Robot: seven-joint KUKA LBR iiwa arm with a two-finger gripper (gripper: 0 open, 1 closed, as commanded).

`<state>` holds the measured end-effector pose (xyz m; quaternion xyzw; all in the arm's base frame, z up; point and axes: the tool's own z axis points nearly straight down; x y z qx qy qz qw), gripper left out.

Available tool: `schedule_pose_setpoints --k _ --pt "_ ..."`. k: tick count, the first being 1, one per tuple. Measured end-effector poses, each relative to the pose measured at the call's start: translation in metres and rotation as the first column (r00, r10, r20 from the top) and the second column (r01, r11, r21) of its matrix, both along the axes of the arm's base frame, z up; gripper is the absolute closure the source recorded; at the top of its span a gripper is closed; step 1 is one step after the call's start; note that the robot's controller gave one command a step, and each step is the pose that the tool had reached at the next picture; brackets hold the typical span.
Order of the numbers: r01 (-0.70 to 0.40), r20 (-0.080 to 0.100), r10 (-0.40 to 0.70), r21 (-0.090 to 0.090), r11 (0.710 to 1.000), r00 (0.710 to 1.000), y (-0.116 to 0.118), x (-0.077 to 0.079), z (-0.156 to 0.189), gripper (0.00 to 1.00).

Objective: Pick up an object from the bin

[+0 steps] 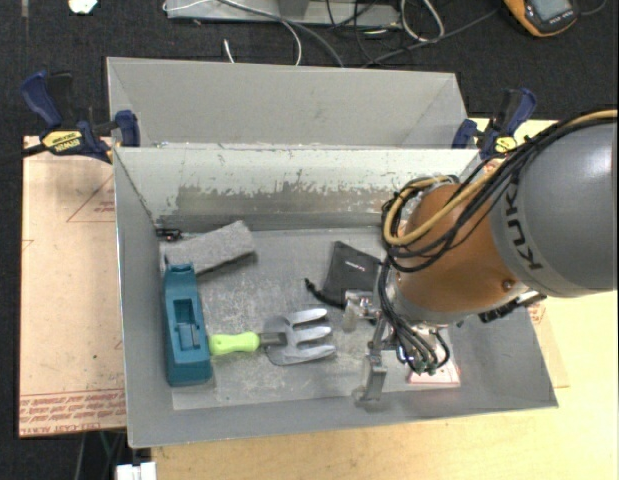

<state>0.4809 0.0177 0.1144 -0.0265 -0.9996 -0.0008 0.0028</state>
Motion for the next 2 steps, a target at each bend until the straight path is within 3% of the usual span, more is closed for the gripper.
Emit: schedule_pose_setpoints --k 1,2 --pt "-0.115 0.023 0.115 0.003 0.993 0.993 0.0208 0.0110 -0.0446 0.00" --pt "0.404 0.008 -0.404 0.002 0.915 0.915 0.0269 0.0103 -0.0442 1.00"
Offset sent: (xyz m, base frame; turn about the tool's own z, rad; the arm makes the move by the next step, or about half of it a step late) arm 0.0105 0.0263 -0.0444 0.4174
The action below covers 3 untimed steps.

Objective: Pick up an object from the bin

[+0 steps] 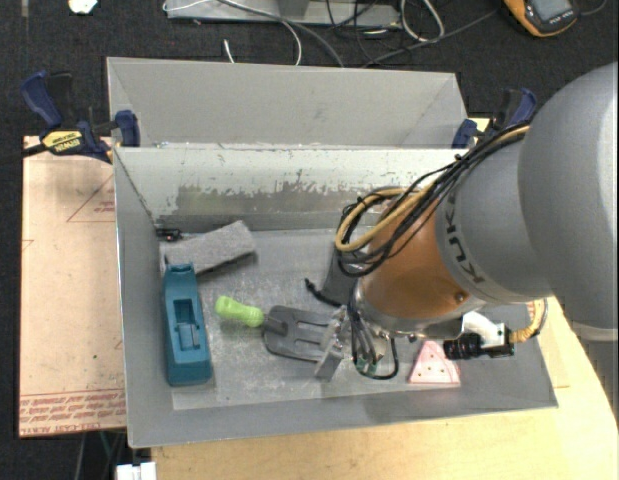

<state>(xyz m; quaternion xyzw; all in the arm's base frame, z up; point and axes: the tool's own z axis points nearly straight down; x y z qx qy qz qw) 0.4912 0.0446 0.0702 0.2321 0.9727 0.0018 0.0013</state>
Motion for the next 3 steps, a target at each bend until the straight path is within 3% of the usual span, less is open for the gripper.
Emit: schedule_pose_setpoints --k 1,2,3 --pt "0.000 0.000 0.000 0.000 1.000 1.000 0.000 0.000 0.000 1.00" --pt "0.000 -0.008 0.000 0.000 1.000 1.000 0.000 -0.002 0.025 1.00" --pt "-0.002 0.000 0.002 0.000 1.000 1.000 0.000 0.000 0.066 1.00"
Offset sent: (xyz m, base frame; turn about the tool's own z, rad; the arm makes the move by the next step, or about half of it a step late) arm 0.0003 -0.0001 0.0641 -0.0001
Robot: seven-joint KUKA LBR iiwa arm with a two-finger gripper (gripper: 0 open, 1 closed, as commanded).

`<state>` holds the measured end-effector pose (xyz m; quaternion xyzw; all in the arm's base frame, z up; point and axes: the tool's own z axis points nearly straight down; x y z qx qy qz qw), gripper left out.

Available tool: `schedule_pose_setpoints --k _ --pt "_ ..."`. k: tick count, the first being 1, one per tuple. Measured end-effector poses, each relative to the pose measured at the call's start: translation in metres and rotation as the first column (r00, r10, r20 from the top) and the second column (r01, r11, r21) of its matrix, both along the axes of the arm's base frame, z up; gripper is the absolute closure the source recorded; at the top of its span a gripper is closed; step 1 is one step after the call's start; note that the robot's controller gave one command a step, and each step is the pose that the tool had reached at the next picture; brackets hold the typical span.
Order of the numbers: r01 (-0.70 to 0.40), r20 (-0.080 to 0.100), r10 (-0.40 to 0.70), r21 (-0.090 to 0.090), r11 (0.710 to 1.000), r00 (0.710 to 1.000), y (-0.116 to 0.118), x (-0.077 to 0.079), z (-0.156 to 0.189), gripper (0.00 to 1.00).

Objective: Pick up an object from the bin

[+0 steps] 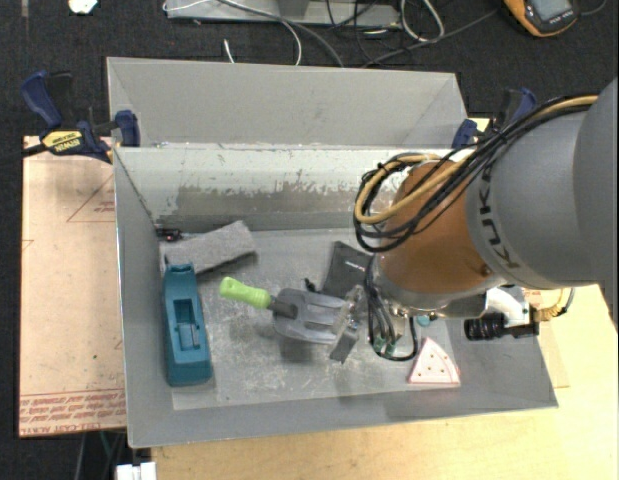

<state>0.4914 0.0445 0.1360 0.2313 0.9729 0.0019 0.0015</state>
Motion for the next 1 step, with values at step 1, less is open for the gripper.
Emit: schedule_pose_setpoints --k 1 --pt "-0.001 -0.005 0.001 -0.001 1.000 1.000 -0.0001 -0.0009 0.0531 1.00"
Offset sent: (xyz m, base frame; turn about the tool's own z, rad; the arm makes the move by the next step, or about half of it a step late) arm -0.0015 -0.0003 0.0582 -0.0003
